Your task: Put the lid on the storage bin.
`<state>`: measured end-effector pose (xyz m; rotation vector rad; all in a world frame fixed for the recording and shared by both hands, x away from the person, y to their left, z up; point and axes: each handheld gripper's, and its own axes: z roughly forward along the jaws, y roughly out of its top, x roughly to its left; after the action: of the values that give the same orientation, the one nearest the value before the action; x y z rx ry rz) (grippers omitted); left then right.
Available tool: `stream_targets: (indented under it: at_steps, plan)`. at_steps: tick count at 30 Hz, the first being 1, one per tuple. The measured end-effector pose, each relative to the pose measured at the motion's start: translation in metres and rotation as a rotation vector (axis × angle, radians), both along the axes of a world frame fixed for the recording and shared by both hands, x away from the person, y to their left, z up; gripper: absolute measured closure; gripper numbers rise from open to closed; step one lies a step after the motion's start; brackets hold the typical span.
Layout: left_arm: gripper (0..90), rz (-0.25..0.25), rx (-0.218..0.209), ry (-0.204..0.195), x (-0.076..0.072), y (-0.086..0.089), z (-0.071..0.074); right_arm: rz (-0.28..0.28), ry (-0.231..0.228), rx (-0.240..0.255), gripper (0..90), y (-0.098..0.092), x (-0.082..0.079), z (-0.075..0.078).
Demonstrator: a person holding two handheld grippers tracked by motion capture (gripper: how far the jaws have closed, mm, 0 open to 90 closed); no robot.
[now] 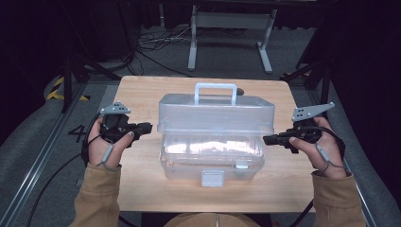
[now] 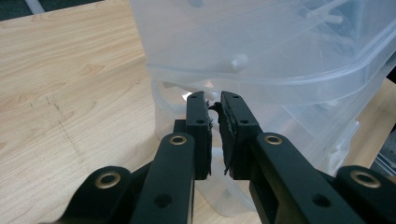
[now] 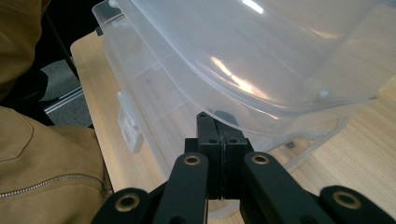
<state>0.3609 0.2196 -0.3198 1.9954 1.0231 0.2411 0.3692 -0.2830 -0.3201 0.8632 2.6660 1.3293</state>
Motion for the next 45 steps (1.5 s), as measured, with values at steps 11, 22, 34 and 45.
stream_targets:
  at_steps: [11,22,34,45]
  plan:
    - [81.2,0.007,0.005,0.004,0.0013,0.0025,-0.0012,0.019,0.016,-0.056,90.0,0.0030,-0.0013,-0.0014]
    - [81.1,0.014,0.015,0.014,0.0023,0.0050,-0.0022,0.031,0.041,-0.093,90.0,0.0042,-0.0014,-0.0039]
    - [81.0,0.010,0.025,0.021,0.0034,0.0052,-0.0035,0.056,0.067,-0.156,90.0,0.0073,-0.0024,-0.0066]
    - [80.7,0.003,0.033,0.027,0.0042,0.0046,-0.0044,0.080,0.089,-0.199,90.0,0.0090,-0.0031,-0.0090]
